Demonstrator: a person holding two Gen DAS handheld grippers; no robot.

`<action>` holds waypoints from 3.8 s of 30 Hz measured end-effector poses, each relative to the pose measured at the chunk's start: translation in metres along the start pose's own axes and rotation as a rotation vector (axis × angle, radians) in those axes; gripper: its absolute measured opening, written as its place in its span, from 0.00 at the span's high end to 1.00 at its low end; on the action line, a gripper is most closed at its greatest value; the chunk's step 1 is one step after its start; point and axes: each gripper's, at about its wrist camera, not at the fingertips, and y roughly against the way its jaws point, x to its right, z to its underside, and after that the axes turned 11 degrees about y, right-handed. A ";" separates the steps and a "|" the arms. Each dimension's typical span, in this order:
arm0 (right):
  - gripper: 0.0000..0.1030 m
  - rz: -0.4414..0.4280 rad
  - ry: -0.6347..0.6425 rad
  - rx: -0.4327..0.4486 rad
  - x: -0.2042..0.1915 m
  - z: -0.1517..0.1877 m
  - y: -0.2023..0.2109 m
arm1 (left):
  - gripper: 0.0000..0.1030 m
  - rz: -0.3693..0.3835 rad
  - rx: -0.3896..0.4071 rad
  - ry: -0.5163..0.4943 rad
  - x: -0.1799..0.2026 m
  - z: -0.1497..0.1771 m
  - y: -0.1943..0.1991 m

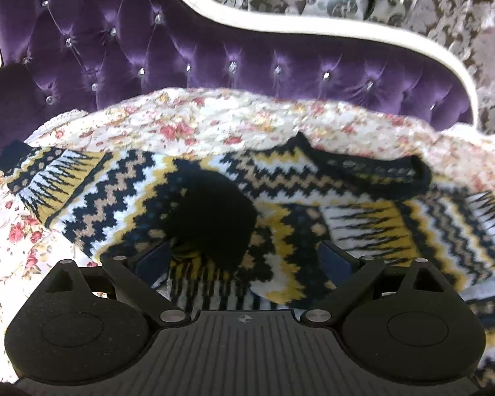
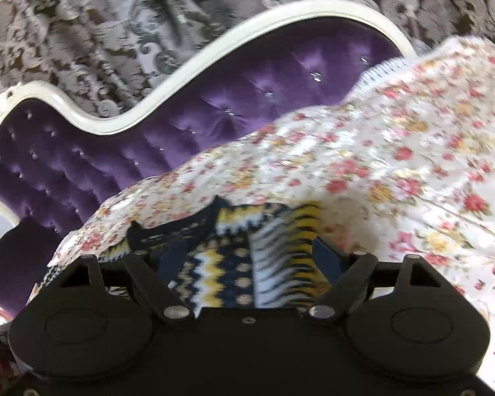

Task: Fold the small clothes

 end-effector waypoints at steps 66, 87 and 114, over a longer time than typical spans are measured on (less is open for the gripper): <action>0.39 0.072 0.165 -0.169 -0.010 0.002 -0.015 | 0.02 -0.224 0.124 0.138 -0.065 -0.040 -0.003; 0.14 -0.009 0.145 -0.113 -0.019 0.004 -0.007 | 0.00 -0.306 -0.006 0.078 -0.063 -0.019 -0.025; 0.00 -0.335 0.046 -0.003 -0.083 0.032 -0.016 | 0.01 -0.211 0.062 0.375 -0.220 -0.079 -0.019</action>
